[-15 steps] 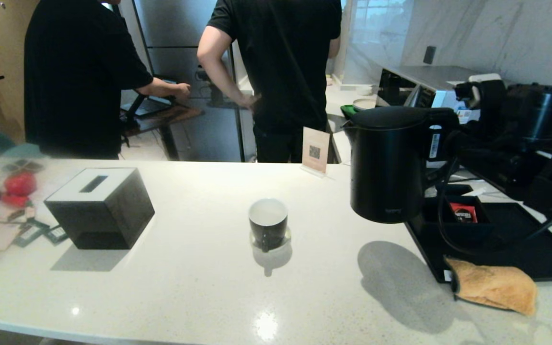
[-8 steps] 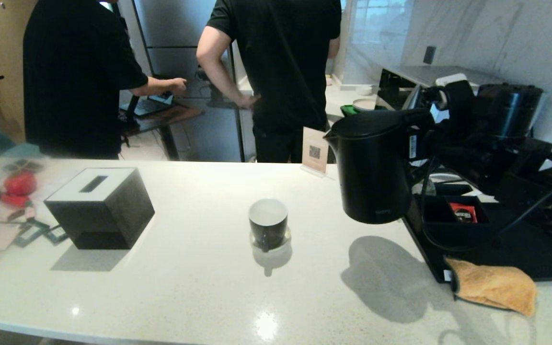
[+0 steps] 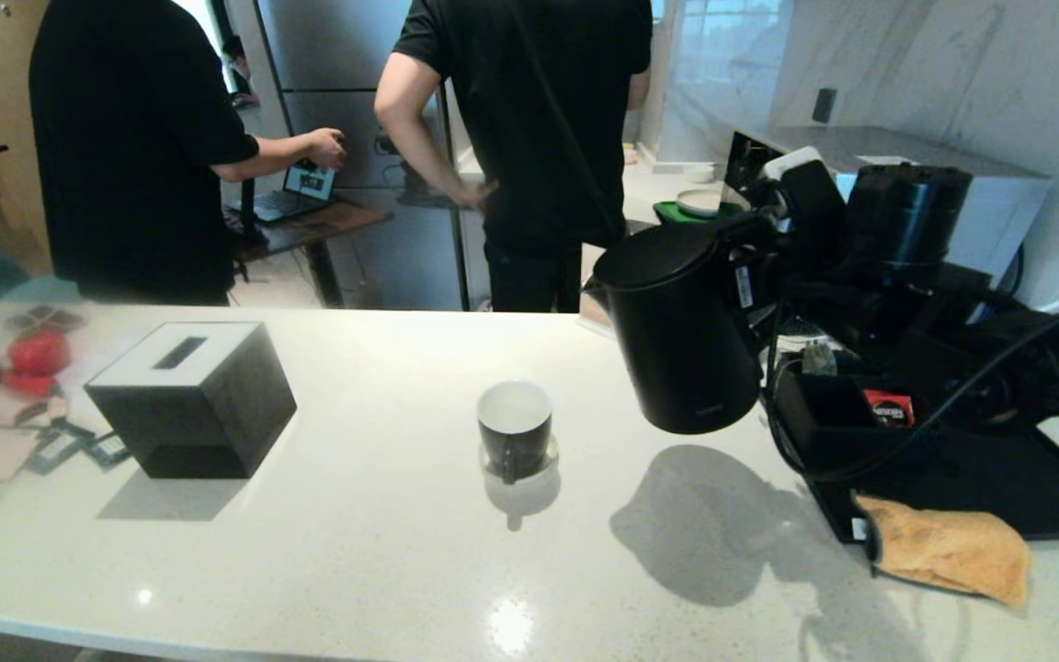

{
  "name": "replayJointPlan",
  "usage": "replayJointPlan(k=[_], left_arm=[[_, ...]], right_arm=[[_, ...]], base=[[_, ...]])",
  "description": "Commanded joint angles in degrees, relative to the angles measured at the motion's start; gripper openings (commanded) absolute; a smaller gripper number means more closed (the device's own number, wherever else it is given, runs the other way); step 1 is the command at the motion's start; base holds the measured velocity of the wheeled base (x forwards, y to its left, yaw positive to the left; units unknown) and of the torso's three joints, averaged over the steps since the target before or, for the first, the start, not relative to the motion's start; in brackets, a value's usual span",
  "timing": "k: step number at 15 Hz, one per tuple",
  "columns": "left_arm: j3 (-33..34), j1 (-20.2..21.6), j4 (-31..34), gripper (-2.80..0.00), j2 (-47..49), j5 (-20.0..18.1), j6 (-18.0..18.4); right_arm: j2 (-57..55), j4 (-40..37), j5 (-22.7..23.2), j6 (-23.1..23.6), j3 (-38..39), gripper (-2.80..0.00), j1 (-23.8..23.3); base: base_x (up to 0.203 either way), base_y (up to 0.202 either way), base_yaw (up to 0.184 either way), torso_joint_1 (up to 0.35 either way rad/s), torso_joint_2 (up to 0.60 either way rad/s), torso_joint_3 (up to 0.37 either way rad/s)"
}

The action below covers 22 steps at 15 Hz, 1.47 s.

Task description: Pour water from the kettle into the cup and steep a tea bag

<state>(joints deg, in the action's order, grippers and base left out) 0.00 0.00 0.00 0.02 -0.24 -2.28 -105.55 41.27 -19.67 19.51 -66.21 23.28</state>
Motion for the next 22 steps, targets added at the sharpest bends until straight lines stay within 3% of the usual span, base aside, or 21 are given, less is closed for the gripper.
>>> replayJointPlan(k=[1,5,8,22], left_arm=[[0.0,0.0,0.0,-2.80,0.1,0.0,0.0],[0.0,0.0,0.0,-2.80,0.1,0.0,0.0],[0.0,0.0,0.0,-2.80,0.1,0.0,-0.1],[0.0,0.0,0.0,-2.80,0.1,0.0,0.0]], right_arm=[[-1.3,1.3,-0.1,2.3,-0.1,-2.80,0.7],[-2.2,1.6,-0.4,3.7,-0.4,-2.80,2.0],[-3.4,1.9,-5.1,5.0,-0.6,-2.80,3.9],[-7.2,4.5,-5.1,14.9,-3.7,-2.80,7.8]], base=[[0.000,0.000,0.000,0.000,0.00,0.000],[0.000,0.000,0.000,0.000,0.00,0.000],[0.000,0.000,0.000,0.000,0.00,0.000],[0.000,0.000,0.000,0.000,0.00,0.000]])
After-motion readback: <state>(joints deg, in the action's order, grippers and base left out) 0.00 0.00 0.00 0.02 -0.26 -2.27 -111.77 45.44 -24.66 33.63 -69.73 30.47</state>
